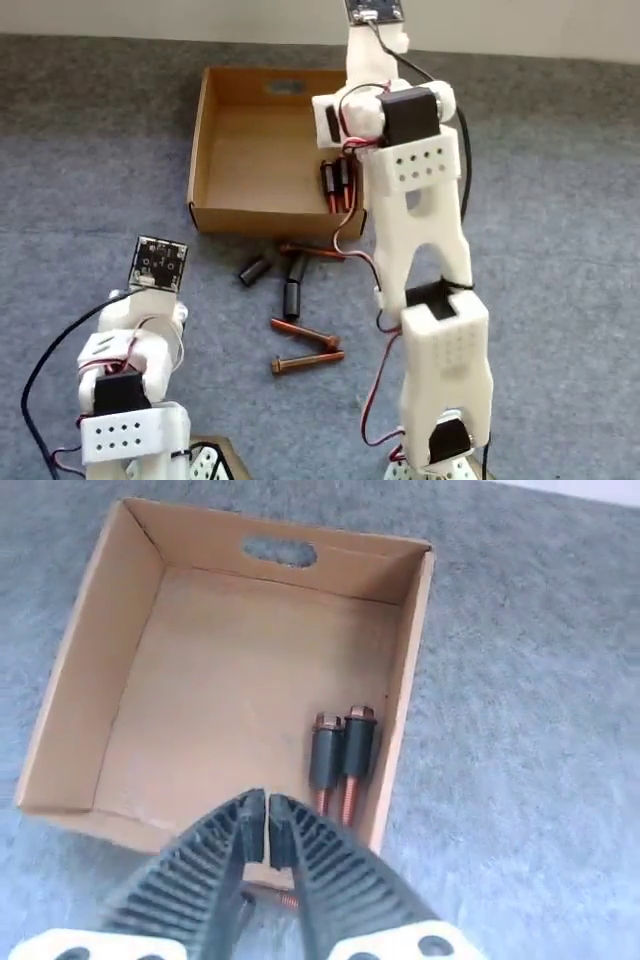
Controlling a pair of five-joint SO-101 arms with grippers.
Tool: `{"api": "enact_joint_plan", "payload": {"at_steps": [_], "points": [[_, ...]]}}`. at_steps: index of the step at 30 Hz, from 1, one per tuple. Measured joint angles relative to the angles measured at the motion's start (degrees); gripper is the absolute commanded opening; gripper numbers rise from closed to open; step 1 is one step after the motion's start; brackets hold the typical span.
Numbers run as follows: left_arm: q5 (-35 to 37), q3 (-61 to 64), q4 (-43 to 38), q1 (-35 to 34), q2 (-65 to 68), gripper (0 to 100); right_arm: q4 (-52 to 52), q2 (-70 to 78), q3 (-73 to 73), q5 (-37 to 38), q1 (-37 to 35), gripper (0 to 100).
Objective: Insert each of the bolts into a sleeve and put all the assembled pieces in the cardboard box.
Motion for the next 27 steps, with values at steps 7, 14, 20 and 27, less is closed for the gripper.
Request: {"api": "enact_joint_plan", "payload": {"at_steps": [7,14,20,27], "points": [[0.0,5.5,-1.6,-0.2,0.0,1,-0.1,-19.9,29.0,0.0,-2.5,0.5],[0.0,5.7,-8.5,3.7,0.0,1,-11.3,-37.8,60.7,0.0,-3.2,0.5],[2.4,5.7,-9.3,3.9,0.0,1,-26.3,-55.6,89.9,0.0,-6.9,6.0],[4.8,5.7,-10.9,4.3,0.0,1,-38.0,-63.0,112.0,1.6,-11.6,14.0]]}}
